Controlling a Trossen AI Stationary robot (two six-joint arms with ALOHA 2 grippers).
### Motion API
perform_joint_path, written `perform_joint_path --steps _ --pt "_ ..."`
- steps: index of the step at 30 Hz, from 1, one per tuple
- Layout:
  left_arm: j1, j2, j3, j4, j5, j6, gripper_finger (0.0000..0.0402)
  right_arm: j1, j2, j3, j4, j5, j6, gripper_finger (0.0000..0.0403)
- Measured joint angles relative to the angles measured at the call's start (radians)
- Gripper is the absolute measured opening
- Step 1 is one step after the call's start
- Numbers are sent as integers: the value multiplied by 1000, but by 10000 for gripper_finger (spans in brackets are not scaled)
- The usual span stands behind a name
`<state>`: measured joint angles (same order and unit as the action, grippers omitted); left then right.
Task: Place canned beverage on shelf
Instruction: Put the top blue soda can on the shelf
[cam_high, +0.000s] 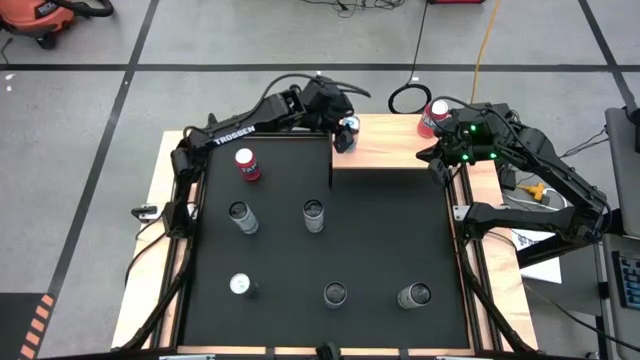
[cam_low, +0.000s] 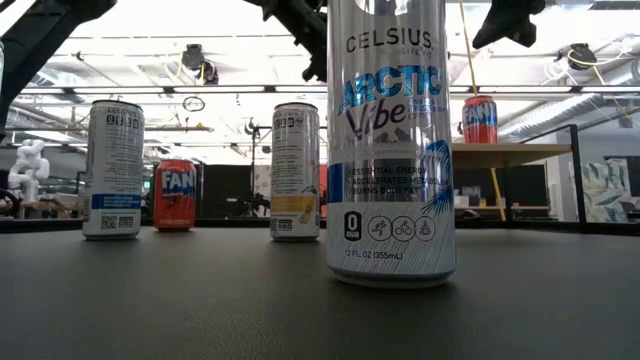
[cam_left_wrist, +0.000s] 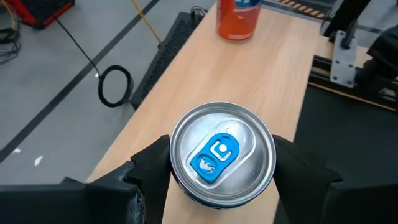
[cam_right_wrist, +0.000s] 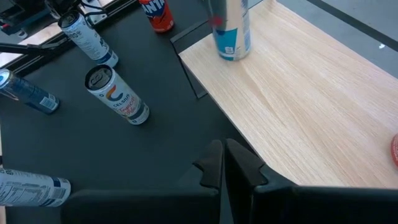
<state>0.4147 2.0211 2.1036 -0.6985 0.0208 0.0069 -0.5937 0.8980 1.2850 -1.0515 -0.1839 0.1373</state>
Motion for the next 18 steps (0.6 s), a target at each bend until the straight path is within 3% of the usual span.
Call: perform_joint_path --steps 18 --pt "1 1 0 3 0 53 235 0 0 0 0 0 0 0"
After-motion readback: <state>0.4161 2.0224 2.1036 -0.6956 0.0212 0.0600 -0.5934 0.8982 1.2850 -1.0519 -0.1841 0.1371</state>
